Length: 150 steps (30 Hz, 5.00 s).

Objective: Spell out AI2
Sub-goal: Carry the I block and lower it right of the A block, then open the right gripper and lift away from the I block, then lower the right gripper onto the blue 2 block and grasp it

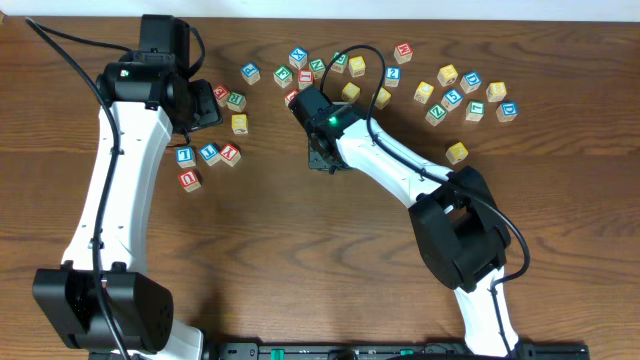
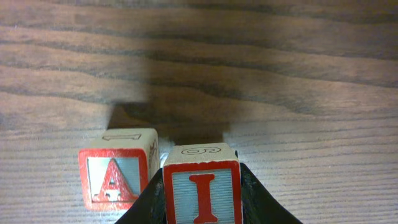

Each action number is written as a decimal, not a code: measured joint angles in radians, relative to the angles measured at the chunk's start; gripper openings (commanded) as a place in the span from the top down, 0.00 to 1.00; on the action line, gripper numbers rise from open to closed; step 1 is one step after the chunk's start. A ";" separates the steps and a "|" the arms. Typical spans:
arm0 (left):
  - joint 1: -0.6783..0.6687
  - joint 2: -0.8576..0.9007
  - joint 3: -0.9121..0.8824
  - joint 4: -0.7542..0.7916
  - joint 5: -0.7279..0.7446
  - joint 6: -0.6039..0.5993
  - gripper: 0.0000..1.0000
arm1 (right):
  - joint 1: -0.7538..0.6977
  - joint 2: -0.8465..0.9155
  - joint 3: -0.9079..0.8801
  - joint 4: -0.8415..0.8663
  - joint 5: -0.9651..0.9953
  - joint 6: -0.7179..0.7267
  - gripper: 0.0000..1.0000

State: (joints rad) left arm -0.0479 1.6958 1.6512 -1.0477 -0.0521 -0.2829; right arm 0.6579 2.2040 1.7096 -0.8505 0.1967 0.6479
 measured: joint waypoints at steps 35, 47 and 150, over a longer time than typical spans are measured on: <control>0.000 0.000 0.000 0.002 0.000 0.000 0.36 | 0.000 0.000 -0.062 0.055 0.010 0.026 0.63; 0.000 0.000 0.000 0.003 0.000 0.000 0.36 | -0.003 -0.005 -0.043 0.005 -0.013 0.023 0.62; 0.000 0.000 0.000 0.042 0.023 -0.005 0.36 | -0.403 0.436 0.731 -0.024 -0.036 -0.266 0.55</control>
State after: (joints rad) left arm -0.0479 1.6958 1.6512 -1.0061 -0.0296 -0.2878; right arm 0.2546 2.6404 2.4409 -0.8742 0.1608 0.3820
